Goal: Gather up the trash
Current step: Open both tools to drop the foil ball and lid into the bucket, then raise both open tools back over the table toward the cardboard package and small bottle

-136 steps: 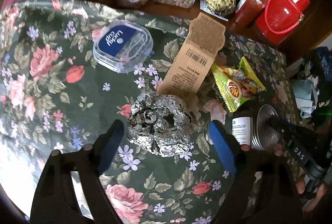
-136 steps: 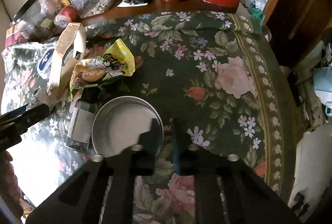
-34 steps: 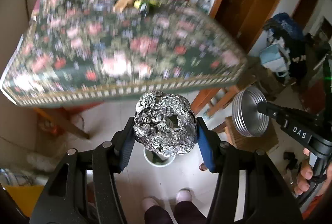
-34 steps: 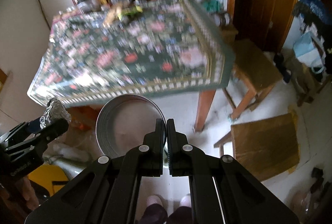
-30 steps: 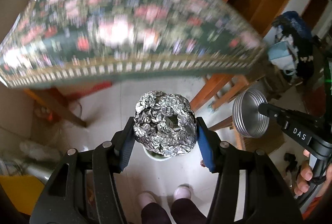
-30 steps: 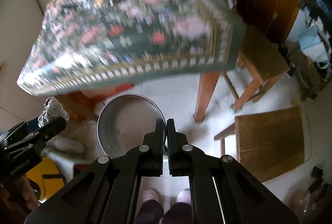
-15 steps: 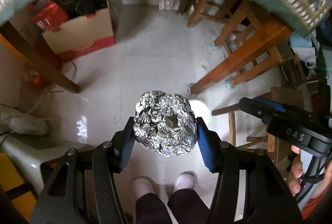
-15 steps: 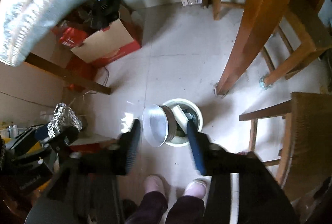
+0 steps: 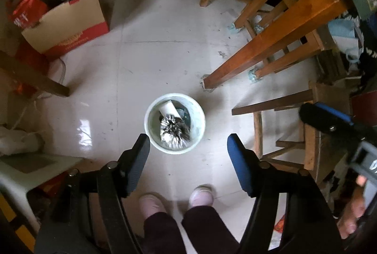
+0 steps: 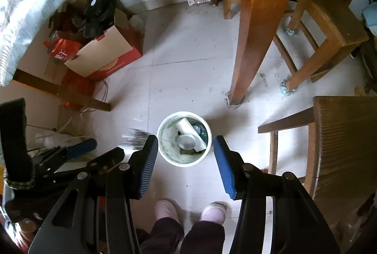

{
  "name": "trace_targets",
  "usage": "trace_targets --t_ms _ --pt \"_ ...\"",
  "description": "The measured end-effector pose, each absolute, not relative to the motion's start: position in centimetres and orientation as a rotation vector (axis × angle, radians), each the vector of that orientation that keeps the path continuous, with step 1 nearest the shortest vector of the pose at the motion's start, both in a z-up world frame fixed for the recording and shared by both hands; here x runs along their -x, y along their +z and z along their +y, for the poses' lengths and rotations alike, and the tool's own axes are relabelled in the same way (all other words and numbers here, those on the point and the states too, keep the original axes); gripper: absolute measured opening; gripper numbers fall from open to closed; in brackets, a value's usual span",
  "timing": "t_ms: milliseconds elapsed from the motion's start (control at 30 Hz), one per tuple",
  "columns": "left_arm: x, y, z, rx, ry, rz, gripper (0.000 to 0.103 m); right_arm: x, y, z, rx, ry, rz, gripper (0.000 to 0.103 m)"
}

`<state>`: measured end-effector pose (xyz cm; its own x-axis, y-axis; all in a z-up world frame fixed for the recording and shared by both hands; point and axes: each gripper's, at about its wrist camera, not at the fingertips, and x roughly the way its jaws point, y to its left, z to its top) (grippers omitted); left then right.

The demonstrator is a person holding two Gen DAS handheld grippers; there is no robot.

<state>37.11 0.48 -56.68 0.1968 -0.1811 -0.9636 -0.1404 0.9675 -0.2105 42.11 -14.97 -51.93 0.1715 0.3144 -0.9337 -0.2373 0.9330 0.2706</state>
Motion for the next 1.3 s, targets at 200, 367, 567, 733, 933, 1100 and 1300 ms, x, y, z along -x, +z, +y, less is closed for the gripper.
trace_targets --t_ms 200,367,567,733,933,1100,1300 --pt "-36.6 -52.5 0.1 0.225 -0.043 1.337 0.067 -42.0 -49.0 -15.1 -0.081 0.407 1.314 0.046" --pt "-36.2 -47.0 0.5 0.212 -0.035 1.284 0.067 -41.5 -44.6 -15.1 -0.089 0.419 1.272 0.046" --pt "-34.9 -38.8 1.4 0.208 -0.021 1.197 0.067 -40.2 -37.9 -14.9 -0.080 0.432 1.208 0.046" --pt "-33.1 -31.5 2.2 0.191 -0.013 1.111 0.067 -38.8 -32.2 -14.6 -0.072 0.450 1.151 0.046" --pt "-30.9 -23.7 3.0 0.176 -0.013 1.003 0.067 -36.6 -25.1 -13.8 -0.055 0.461 1.056 0.046" --pt "-28.9 -16.8 3.8 0.157 -0.025 0.891 0.067 -34.5 -19.2 -13.2 -0.057 0.460 0.968 0.046" --pt "-26.0 -9.8 5.2 0.158 -0.036 0.754 0.067 -31.6 -12.4 -12.9 -0.066 0.448 0.834 0.046"
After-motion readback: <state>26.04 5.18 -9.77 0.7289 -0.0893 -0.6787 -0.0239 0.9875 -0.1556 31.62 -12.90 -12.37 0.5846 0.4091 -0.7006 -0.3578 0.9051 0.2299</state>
